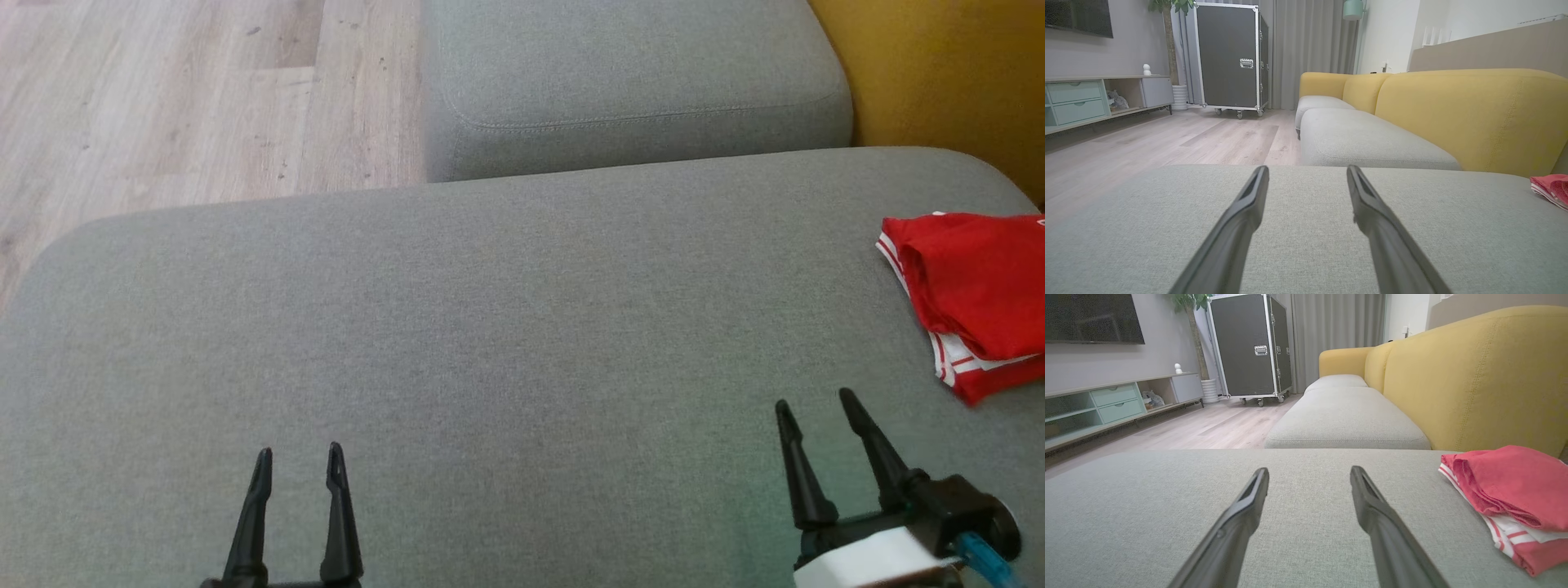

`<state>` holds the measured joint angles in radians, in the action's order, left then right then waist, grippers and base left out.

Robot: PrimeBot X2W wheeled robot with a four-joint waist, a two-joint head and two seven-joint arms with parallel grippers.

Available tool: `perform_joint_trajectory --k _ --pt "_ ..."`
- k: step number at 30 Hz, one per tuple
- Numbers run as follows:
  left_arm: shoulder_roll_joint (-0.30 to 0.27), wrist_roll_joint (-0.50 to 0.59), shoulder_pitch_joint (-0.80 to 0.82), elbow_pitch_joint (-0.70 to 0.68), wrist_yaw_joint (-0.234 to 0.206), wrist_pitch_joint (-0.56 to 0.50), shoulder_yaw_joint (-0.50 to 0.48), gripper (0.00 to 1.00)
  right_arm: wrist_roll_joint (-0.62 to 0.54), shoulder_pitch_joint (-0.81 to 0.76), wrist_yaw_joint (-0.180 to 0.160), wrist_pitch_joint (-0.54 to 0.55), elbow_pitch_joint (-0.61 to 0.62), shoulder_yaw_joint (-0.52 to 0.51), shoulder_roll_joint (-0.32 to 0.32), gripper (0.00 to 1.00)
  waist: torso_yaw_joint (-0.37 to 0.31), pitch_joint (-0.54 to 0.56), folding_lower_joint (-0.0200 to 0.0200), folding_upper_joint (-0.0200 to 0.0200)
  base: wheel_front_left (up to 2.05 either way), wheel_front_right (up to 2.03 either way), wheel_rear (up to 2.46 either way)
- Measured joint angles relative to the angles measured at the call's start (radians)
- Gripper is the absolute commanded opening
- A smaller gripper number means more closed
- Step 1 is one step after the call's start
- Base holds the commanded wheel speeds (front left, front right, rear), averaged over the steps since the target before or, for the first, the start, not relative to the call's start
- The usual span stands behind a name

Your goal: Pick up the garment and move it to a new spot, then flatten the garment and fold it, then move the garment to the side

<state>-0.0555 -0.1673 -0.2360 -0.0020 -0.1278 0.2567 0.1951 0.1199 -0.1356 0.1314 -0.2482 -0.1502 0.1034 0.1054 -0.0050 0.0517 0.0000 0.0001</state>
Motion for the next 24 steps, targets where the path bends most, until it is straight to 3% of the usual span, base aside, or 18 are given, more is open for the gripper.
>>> perform_joint_trajectory --k 5,6,11,24 --pt "0.0 0.005 0.0 0.0 -0.005 0.0 -0.004 1.0 0.0 0.0 0.0 0.0 0.002 -0.012 -0.003 1.0 0.002 0.003 0.0 0.0 0.0 0.0 0.0" --pt "0.0 0.007 0.0 0.0 -0.005 0.0 -0.004 0.0 0.0 0.0 0.0 0.0 0.002 -0.012 -0.005 0.0 0.003 0.003 0.0 0.0 0.0 0.0 0.0" --pt "0.0 0.003 -0.013 0.071 -0.004 -0.001 0.0 0.0 0.006 -0.024 0.0 0.002 -0.069 -0.007 -0.005 0.0 0.003 0.003 0.0001 0.0 0.0 0.0 0.0" --pt "-0.003 -0.157 -0.011 0.093 0.015 -0.028 -0.004 0.0 0.167 -0.03 0.0 0.03 -0.074 -0.013 -0.005 0.0 0.003 -0.003 0.0001 0.0 0.0 0.0 0.0"
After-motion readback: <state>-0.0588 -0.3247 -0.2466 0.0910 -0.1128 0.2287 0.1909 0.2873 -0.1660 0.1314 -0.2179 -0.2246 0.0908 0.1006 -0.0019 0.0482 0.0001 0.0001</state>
